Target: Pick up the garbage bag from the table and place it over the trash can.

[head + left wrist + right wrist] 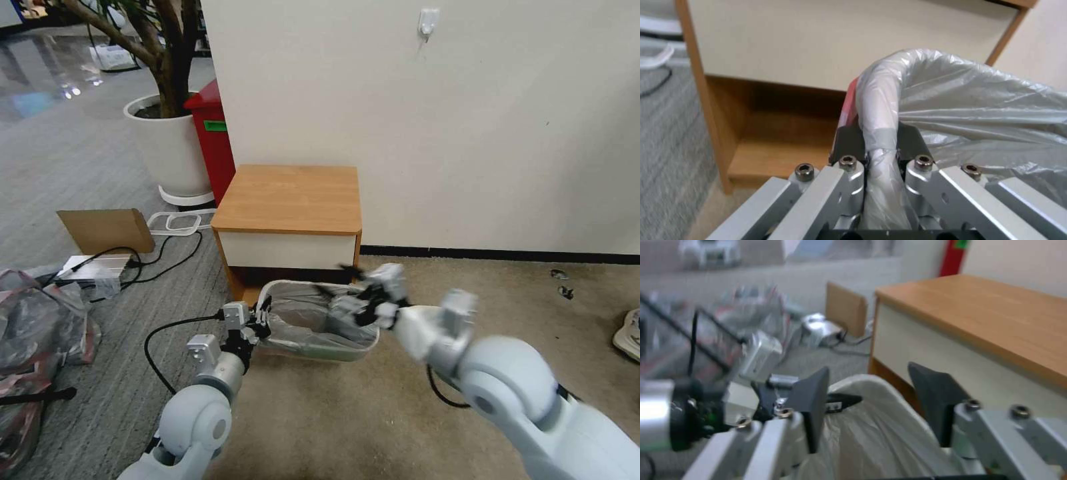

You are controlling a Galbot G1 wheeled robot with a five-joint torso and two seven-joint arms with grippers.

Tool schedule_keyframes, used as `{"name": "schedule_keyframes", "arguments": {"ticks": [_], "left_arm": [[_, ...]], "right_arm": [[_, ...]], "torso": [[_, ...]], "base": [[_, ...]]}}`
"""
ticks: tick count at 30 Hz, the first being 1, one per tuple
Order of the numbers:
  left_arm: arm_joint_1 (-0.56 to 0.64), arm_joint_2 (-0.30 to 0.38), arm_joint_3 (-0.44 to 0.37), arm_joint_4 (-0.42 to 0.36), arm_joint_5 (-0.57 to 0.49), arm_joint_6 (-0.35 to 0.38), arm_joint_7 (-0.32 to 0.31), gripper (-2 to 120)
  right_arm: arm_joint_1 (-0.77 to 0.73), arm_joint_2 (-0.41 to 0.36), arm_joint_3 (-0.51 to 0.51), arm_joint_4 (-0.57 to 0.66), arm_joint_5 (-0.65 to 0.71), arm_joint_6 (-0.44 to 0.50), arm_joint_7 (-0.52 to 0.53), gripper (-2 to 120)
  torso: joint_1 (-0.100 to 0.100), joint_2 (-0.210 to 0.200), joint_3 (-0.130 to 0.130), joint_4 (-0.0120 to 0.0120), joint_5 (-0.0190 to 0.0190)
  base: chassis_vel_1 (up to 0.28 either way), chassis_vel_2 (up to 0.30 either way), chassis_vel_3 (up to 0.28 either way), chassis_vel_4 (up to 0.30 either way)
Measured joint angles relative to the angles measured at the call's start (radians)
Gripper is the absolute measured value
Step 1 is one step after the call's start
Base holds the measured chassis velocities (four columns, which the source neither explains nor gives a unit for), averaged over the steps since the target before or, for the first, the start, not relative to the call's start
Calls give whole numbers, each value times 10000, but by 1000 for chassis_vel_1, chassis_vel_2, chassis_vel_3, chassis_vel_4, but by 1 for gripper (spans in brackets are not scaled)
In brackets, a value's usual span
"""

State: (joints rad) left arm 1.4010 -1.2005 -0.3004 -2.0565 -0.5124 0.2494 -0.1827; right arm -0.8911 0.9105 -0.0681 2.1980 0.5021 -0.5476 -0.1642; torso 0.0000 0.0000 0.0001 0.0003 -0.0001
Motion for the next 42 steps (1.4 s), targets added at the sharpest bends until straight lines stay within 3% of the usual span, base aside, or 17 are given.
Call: {"name": "schedule_keyframes", "arguments": {"ticks": [6,12,20,28,42], "left_arm": [[-23,37,77,-37,788,-182,327,7],[-15,51,38,-192,955,-223,461,7],[-8,36,73,-286,1255,-262,575,7],[-157,253,107,-451,2137,-417,1144,7],[-516,321,296,-735,2210,-227,1215,7]], "right_arm": [[1515,412,-1634,-1507,-606,-800,-209,22],[1948,677,-2347,-2357,-1123,-1239,267,0],[2357,739,-2985,-2708,-1464,-1620,618,0],[3142,679,-3938,-3187,-1676,-1625,1065,0],[3402,803,-4508,-3654,-1671,-1606,1893,0]], "torso": [[0,0,0,-1,2],[1,0,0,-3,1],[0,0,-1,-3,1],[0,0,-1,-2,1],[1,0,-1,-3,1]], "base": [[0,0,0,0],[0,0,0,0],[0,0,0,0],[0,0,0,0],[0,0,0,0]]}}
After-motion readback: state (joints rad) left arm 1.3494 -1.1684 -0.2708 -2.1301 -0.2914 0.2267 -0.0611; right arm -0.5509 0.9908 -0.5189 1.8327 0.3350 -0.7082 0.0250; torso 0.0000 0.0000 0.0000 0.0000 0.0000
